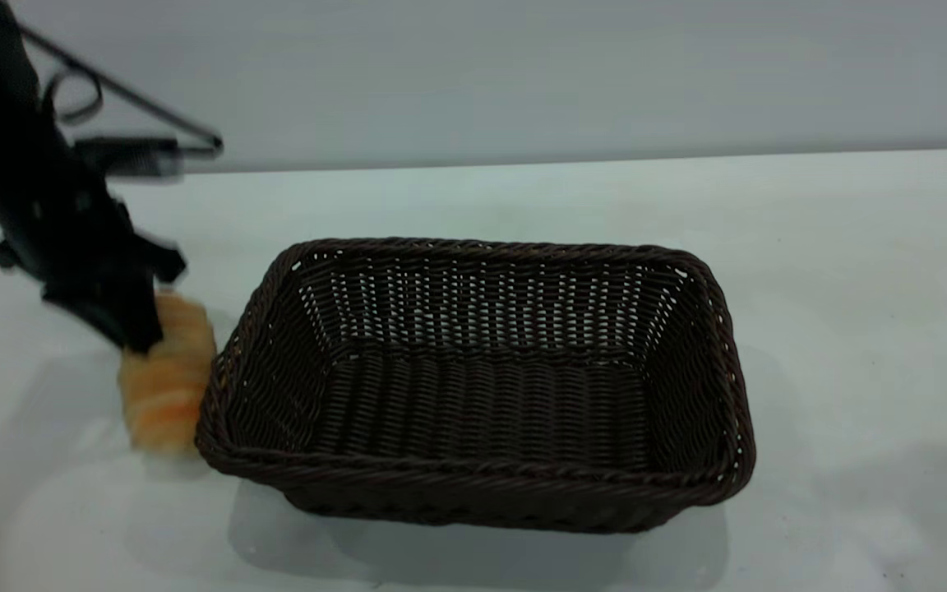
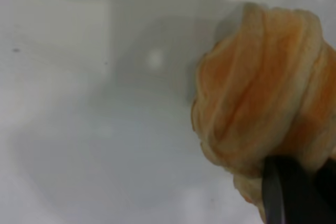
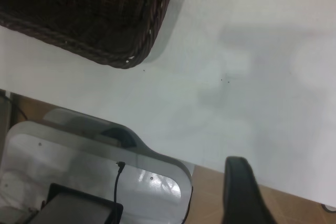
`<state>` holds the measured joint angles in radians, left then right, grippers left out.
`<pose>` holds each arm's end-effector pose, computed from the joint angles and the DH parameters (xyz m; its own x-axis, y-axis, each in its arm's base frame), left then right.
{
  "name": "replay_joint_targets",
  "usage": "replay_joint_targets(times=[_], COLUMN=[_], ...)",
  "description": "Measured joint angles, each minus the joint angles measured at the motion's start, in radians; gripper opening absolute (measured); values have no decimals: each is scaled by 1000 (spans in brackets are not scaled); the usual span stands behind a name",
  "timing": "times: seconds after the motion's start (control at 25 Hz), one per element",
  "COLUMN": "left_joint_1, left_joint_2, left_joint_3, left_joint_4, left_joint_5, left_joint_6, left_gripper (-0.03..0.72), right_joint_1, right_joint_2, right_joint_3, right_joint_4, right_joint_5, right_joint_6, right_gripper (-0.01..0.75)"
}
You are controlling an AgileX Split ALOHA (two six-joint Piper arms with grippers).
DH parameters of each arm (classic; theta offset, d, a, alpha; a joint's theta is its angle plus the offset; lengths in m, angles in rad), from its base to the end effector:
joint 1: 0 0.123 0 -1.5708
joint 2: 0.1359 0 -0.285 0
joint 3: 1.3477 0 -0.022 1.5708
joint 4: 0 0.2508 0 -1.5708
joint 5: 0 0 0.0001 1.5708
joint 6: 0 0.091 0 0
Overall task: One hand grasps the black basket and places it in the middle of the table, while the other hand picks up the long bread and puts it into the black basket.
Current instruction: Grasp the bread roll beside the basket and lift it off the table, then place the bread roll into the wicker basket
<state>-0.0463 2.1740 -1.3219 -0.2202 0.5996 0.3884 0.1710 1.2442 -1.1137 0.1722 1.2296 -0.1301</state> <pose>0.4066 -0.0301 0.0876 -0.9400 0.2464 -0.2359 0.2702 0.9600 -0.0737 0.2184 0.0526 0.3282 -0.9227 -0.2314 -0.3083 -0.2824 0.9501 0.1323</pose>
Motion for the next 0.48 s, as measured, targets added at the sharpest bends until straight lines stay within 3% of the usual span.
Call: replay_joint_targets(times=[0.24,0.48], left_joint_1=[-26,-145], left_joint_2=[-161,-213], left_joint_3=[-98,-112], left_joint_4=[-37,-192], left_joint_5=[89,213], left_joint_6=[-56,185], left_gripper=[47,47], right_joint_1=[0,0], right_joint_2=[0,0], right_joint_3=[0,0], right_joint_4=[0,1], right_joint_5=[0,0], right_joint_6=[0,0], right_gripper=[446,446])
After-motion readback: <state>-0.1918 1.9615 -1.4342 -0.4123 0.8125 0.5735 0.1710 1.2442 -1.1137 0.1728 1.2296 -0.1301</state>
